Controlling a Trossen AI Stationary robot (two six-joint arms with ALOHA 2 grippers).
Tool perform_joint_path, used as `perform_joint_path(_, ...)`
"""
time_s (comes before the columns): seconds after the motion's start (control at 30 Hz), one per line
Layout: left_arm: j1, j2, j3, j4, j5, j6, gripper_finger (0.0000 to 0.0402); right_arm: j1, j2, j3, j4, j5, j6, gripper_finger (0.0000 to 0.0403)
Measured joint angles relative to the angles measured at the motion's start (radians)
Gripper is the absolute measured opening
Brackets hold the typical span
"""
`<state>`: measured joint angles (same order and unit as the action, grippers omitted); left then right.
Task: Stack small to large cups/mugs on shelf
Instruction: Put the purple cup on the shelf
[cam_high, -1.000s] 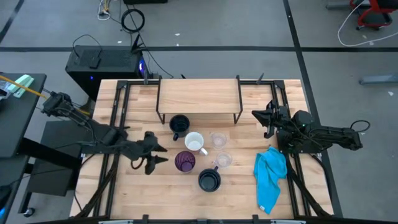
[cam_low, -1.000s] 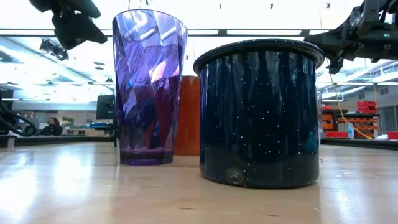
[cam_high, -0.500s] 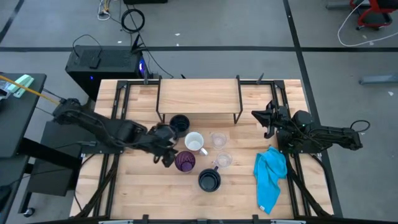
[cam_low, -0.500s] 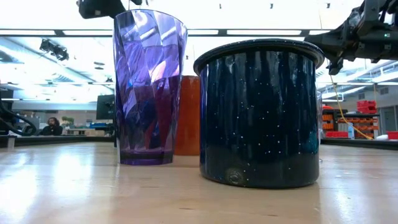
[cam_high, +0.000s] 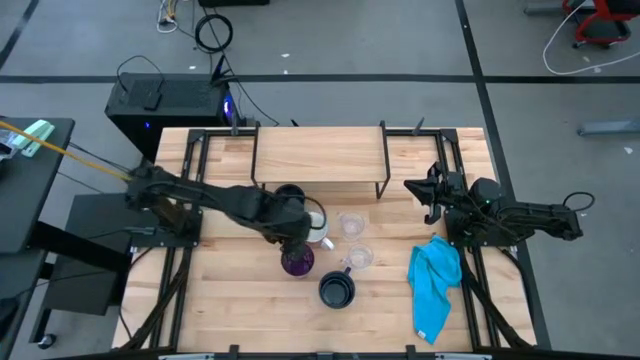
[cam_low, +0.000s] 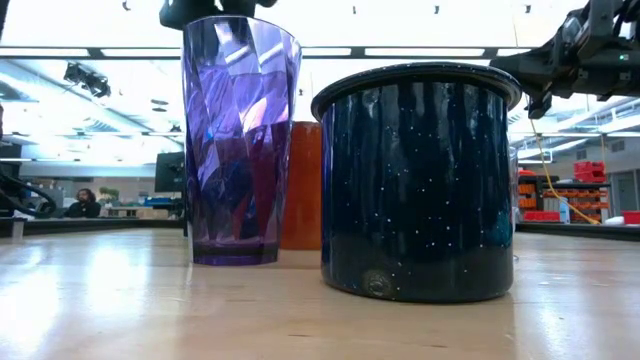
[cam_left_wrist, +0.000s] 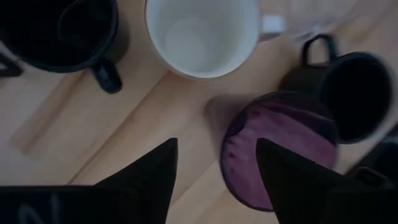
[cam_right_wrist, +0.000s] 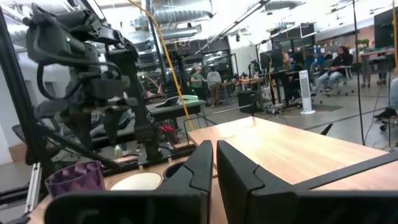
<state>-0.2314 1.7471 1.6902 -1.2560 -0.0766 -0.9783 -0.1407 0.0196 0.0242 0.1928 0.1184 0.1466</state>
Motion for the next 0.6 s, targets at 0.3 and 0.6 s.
perform_joint_path(0.3,-0.027,0.183,0.286,-0.243,0.003,-0.007,0.0195,-0.001,0.000,0.000,0.016,0.000,-0.011,0.0029)
perform_joint_path(0.6,-0.059,0.282,0.380,-0.314,0.012,-0.006,0.0195,0.000,0.000,0.000,0.016,0.000,-0.005,0.0029)
